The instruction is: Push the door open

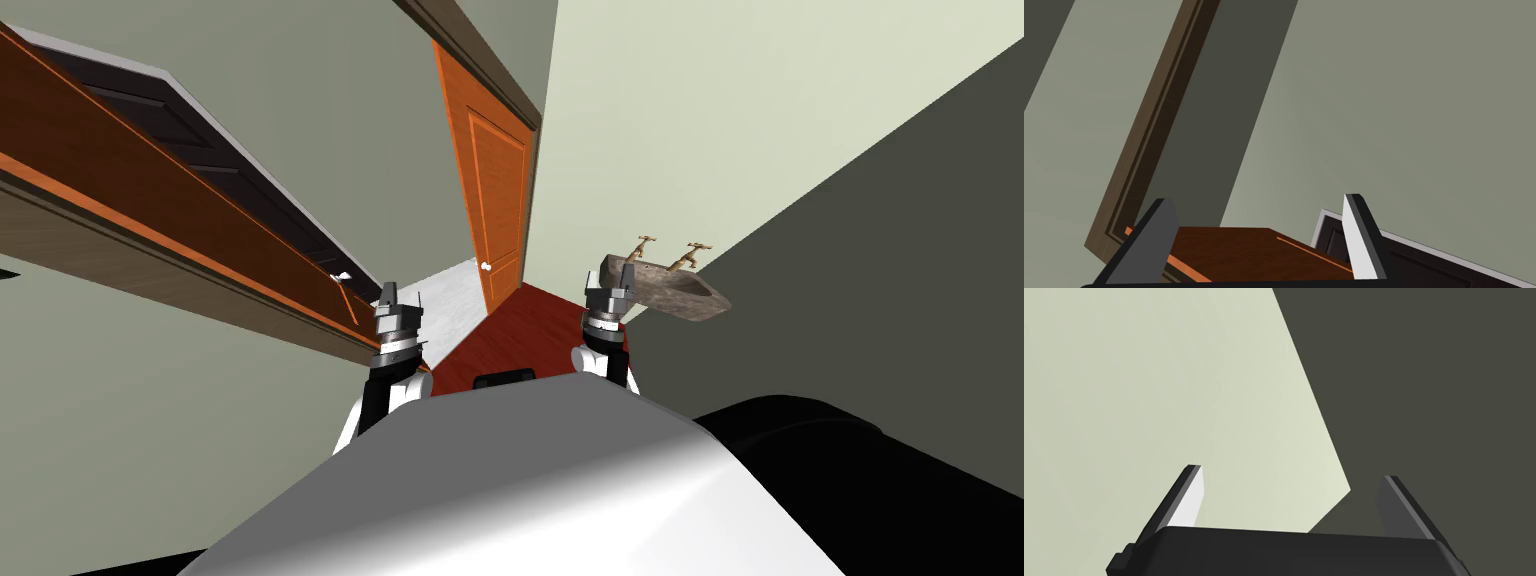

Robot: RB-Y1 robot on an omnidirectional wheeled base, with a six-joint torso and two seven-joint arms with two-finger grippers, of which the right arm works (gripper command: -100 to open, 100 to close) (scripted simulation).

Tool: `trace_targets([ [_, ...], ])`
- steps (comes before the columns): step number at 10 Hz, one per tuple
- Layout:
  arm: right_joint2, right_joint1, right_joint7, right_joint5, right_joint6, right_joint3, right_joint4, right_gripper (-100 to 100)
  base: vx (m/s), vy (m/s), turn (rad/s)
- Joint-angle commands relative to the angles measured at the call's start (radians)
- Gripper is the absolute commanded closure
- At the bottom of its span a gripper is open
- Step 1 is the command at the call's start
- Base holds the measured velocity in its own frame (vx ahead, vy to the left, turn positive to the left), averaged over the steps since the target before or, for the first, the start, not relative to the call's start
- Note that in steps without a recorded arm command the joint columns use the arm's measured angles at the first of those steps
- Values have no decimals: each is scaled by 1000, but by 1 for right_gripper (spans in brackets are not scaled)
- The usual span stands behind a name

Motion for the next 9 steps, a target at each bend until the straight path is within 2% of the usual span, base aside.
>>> trace_targets([
  [1, -12, -14, -33, -3, -4, 25, 32, -100, 67, -7, -26],
  [5, -30, -40, -93, -7, -11, 72, 92, -100, 114, -12, -19],
  [9, -50, -76, -179, -14, -21, 139, 177, -100, 123, -12, -24],
])
